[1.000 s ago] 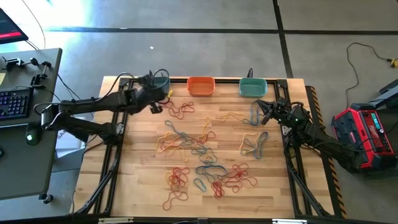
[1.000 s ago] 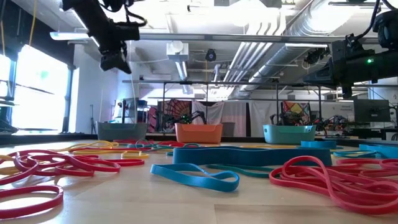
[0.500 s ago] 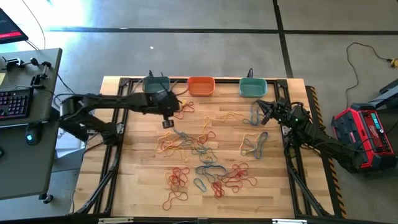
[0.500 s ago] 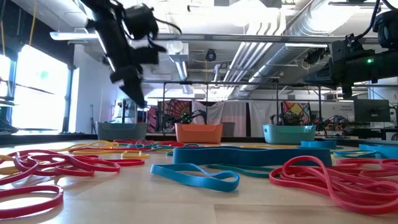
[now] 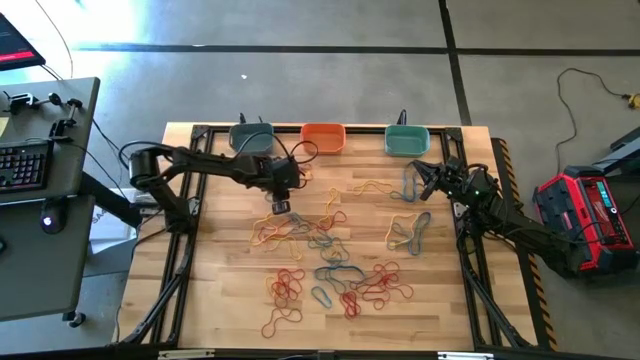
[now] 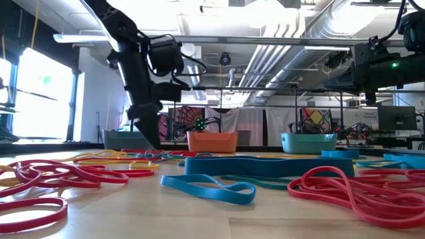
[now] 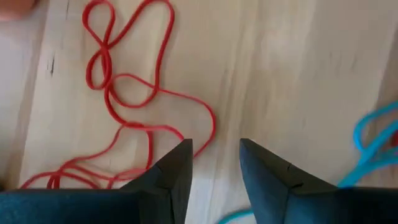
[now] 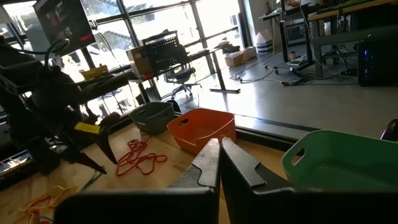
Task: Sort rubber bands into baskets
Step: Put the red rubber band into the blue bin
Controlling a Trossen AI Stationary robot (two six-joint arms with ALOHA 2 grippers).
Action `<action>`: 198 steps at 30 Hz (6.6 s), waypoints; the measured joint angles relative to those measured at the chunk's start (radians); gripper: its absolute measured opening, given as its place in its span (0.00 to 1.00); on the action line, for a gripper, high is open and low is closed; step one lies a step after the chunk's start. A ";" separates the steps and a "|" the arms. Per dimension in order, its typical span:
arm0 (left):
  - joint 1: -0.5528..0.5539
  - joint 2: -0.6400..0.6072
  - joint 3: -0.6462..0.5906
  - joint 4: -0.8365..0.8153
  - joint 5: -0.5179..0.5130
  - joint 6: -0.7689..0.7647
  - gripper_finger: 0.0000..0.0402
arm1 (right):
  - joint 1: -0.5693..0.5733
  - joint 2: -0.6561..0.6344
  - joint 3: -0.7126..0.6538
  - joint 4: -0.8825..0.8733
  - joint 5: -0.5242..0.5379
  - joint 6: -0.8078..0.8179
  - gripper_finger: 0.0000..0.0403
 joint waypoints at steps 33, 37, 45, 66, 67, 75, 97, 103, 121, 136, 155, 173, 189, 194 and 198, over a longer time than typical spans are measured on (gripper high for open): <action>0.036 -0.308 0.000 0.011 -0.084 -0.038 0.00 | 0.000 0.000 0.000 0.000 0.000 0.000 0.00; 0.036 -0.411 0.000 0.013 -0.116 -0.038 0.00 | 0.000 0.000 0.000 0.000 0.000 0.000 0.00; 0.033 -0.549 0.000 0.026 -0.190 -0.027 0.00 | 0.000 0.000 0.000 0.000 0.000 0.000 0.00; 0.122 -0.572 0.000 0.018 -0.421 0.065 0.00 | 0.000 0.000 0.000 0.000 0.000 0.000 0.00; 0.147 -0.572 0.000 0.017 -0.406 0.066 0.00 | 0.000 0.000 0.000 0.000 0.000 0.000 0.00; 0.341 -0.519 0.000 0.027 -0.251 0.057 0.00 | 0.000 0.000 0.000 0.000 0.000 0.000 0.00; 0.532 -0.205 0.001 0.017 -0.171 0.049 0.03 | 0.000 0.000 0.000 0.000 0.000 0.000 0.00; 0.507 -0.205 0.001 -0.021 -0.132 0.057 0.18 | 0.000 0.000 0.000 0.000 0.000 0.000 0.00; 0.353 -0.289 0.001 -0.037 0.093 0.090 0.08 | 0.000 0.000 0.000 0.000 0.000 0.000 0.00; 0.170 -0.133 0.001 -0.024 -0.078 -0.269 0.23 | 0.000 0.000 0.000 0.000 0.000 0.000 0.00; 0.235 0.065 0.000 0.082 -0.132 -0.434 0.31 | 0.000 0.000 0.000 0.000 0.000 0.000 0.00; 0.174 0.034 0.000 0.128 -0.175 -0.232 0.01 | 0.000 0.000 0.000 0.000 0.000 0.000 0.00; 0.134 -0.098 0.001 0.116 -0.138 -0.380 0.14 | 0.000 0.000 0.000 0.000 0.000 0.000 0.00; 0.155 -0.019 0.001 0.142 -0.156 -0.418 0.27 | 0.000 0.000 0.000 0.000 0.000 0.000 0.00; 0.177 0.036 0.001 0.149 -0.173 -0.467 0.35 | 0.000 0.000 0.000 0.000 0.000 0.000 0.00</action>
